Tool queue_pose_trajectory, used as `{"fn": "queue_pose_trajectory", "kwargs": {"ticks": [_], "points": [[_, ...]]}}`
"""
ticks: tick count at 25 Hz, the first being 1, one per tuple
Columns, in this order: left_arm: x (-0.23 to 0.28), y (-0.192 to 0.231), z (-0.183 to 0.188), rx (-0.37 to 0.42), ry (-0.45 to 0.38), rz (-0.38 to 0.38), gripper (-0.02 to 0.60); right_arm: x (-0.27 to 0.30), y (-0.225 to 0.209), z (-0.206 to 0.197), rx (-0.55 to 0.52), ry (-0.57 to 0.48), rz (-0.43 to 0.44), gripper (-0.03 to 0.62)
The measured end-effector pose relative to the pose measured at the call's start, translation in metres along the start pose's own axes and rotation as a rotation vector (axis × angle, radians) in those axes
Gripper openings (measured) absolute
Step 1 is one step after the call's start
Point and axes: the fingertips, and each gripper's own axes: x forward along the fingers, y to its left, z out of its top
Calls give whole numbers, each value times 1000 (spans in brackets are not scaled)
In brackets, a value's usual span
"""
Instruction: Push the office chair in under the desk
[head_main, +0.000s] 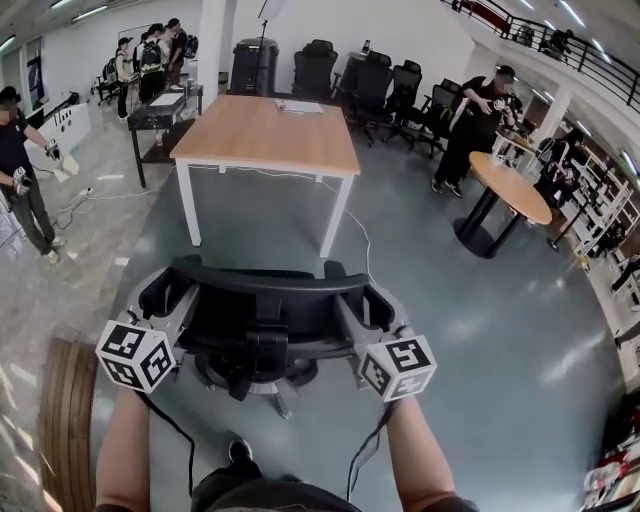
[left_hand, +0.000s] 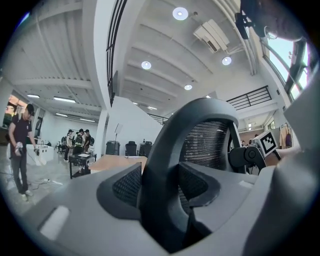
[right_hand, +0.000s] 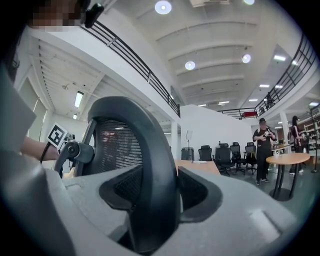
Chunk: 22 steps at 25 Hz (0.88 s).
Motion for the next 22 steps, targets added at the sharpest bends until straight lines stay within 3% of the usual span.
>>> {"fn": "queue_pose_trajectory", "kwargs": {"ticks": [12, 19, 22], "points": [[78, 51, 16, 20, -16, -36, 245, 83, -34, 8, 11, 28, -84, 207], [162, 89, 22, 13, -7, -35, 247, 164, -82, 12, 17, 12, -79, 209], [174, 95, 18, 22, -17, -18, 247, 178, -90, 9, 12, 15, -60, 209]]}}
